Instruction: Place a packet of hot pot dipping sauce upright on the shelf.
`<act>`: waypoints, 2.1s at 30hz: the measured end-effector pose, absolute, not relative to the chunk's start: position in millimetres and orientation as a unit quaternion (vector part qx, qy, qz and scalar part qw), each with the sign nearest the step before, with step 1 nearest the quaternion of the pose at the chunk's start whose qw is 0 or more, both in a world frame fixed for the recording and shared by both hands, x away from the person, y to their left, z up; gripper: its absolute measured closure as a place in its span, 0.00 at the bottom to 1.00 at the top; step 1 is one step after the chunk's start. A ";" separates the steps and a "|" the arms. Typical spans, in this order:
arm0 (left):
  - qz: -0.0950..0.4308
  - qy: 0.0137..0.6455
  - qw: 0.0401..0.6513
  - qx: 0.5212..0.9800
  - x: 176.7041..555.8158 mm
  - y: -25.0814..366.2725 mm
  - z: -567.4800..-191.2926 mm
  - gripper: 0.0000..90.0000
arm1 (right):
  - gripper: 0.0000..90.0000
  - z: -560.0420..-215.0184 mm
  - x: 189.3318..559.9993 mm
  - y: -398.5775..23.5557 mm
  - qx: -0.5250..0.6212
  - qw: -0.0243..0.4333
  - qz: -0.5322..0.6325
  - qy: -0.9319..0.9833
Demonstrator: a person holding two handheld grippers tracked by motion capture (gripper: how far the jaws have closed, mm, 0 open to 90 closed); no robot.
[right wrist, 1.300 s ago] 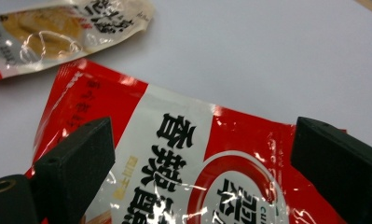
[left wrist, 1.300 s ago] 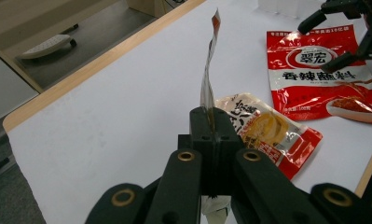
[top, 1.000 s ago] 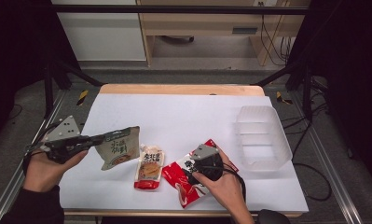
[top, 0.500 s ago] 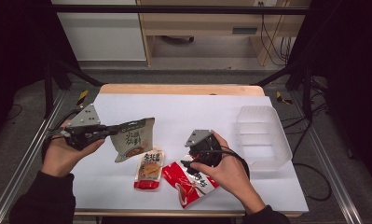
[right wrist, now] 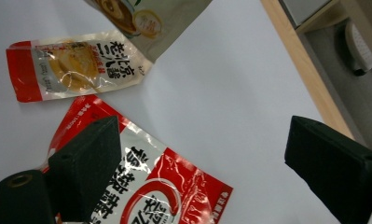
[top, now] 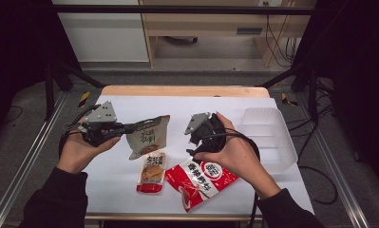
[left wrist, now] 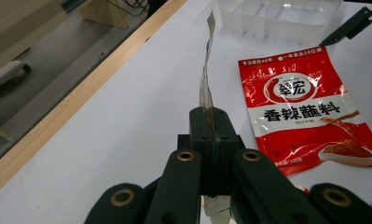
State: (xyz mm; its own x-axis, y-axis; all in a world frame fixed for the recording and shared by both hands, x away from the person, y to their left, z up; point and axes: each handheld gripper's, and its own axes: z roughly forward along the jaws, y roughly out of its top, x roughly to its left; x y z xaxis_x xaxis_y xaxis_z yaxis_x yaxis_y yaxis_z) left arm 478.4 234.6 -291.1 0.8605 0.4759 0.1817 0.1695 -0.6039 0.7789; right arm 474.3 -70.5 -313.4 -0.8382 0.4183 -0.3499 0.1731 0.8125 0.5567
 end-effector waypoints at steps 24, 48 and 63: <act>0.168 0.132 0.405 0.889 478.4 195.1 -293.0 1.00 | 0.38 -282.8 491.6 -46.2 0.088 0.217 0.241 0.942; 0.160 0.104 0.407 0.893 471.5 172.3 -296.0 1.00 | 0.97 -297.6 492.7 -34.9 0.051 0.164 0.196 0.965; 0.169 0.143 0.439 0.871 478.3 175.5 -298.5 0.81 | 1.00 -278.7 502.7 -38.8 0.060 0.144 0.175 0.972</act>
State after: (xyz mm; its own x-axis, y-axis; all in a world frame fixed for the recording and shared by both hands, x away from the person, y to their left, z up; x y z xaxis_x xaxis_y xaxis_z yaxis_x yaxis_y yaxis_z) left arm 478.3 175.5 -298.5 0.9020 0.3974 0.1685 0.1010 -0.5739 0.8127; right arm 502.7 -38.8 -278.7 -0.9513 0.1663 -0.2595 0.0652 0.9315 0.3579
